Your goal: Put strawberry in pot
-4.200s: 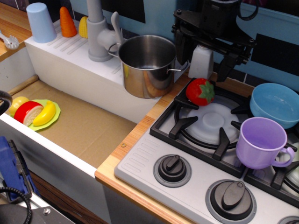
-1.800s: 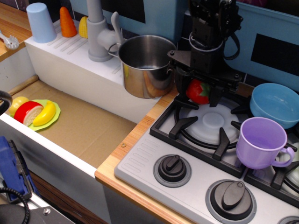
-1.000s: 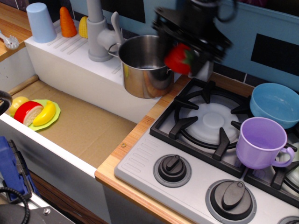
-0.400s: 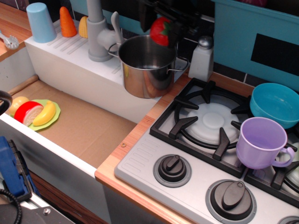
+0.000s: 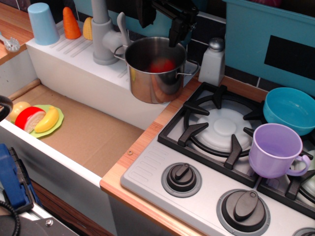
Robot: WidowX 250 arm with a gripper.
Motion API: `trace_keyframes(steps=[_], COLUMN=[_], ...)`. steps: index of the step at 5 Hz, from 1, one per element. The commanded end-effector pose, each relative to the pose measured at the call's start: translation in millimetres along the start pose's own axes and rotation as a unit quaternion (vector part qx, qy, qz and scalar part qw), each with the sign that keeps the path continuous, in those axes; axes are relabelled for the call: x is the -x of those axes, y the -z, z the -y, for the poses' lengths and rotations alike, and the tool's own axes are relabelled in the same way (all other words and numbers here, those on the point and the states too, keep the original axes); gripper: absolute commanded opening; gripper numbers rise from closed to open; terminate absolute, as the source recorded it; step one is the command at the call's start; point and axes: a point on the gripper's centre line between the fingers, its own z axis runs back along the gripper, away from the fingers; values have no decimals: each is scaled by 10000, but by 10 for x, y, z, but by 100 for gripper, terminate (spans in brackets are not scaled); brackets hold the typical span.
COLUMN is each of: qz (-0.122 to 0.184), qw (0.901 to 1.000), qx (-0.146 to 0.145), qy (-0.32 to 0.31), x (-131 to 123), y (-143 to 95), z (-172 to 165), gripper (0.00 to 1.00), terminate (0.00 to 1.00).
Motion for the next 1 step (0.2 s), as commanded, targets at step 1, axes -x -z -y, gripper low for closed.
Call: trace_keyframes(steps=[1], qz=[255], qw=[9996], qx=[-65], qy=[-61], x=[-80], y=[-146], z=[-67], gripper=[100], terminate=[100])
